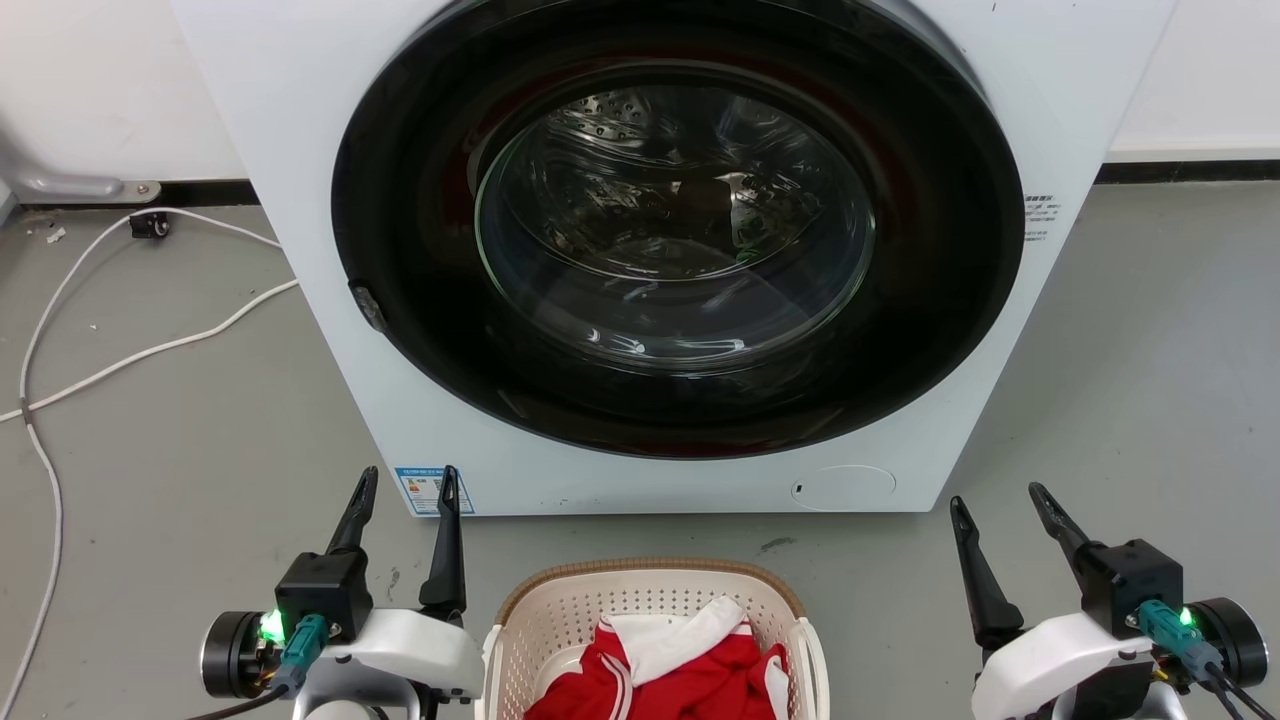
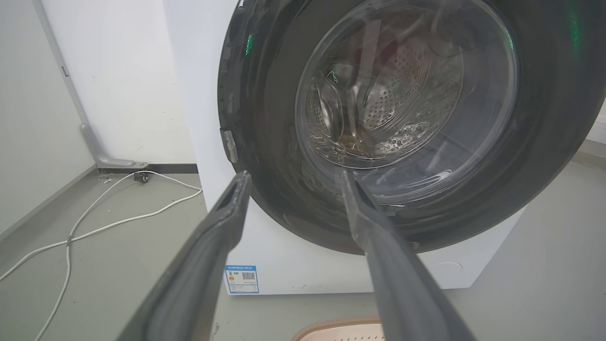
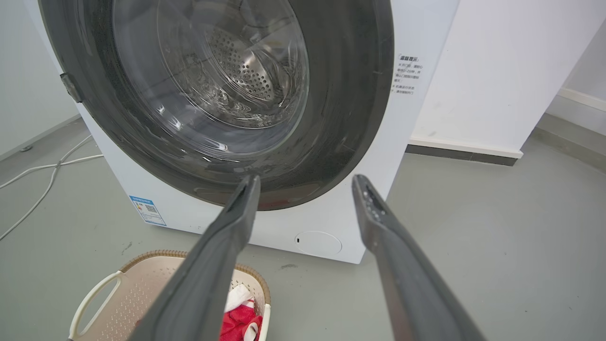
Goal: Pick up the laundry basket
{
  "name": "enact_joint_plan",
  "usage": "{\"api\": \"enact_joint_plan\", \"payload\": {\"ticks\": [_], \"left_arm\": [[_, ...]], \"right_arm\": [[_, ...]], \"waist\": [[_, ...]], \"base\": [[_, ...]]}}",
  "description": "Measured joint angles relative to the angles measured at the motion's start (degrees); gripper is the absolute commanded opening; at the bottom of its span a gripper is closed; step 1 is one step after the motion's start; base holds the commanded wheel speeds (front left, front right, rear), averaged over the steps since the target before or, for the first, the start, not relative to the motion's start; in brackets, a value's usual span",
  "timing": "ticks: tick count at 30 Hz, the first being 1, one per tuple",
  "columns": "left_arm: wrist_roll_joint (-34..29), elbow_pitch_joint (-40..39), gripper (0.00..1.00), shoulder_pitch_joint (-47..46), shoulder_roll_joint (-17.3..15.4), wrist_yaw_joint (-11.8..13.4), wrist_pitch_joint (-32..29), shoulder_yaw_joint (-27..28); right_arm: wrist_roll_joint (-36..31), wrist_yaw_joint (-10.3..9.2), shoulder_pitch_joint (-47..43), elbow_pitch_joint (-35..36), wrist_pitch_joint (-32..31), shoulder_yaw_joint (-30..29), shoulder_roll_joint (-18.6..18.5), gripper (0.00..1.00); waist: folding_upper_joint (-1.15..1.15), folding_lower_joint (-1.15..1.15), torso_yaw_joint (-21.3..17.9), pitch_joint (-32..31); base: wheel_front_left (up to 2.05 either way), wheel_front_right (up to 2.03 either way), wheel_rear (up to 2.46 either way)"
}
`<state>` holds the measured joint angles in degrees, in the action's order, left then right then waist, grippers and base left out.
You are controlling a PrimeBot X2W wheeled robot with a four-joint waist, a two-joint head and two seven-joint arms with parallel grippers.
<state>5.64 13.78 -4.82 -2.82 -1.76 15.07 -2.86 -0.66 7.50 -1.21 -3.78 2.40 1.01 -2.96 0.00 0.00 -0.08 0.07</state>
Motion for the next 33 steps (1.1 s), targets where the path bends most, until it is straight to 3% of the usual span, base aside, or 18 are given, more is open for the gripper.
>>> {"api": "enact_joint_plan", "payload": {"ticks": [20, 33], "left_arm": [[0.91, 1.15, 1.0, -0.04, -0.01, 0.42, 0.0, 0.31], [3.61, 13.76, 1.0, -4.73, -0.18, -0.98, 0.0, 0.97]], "right_arm": [[2.63, 0.0, 0.52, -1.48, -0.29, 0.07, 0.0, 1.0], [7.12, 0.0, 5.27, -8.68, -5.2, 5.93, 0.01, 1.0]], "waist": [[0.0, 0.0, 0.42, 1.78], [0.0, 0.0, 0.45, 9.75]], "base": [[0.0, 0.0, 0.0], [0.0, 0.0, 0.0]]}}
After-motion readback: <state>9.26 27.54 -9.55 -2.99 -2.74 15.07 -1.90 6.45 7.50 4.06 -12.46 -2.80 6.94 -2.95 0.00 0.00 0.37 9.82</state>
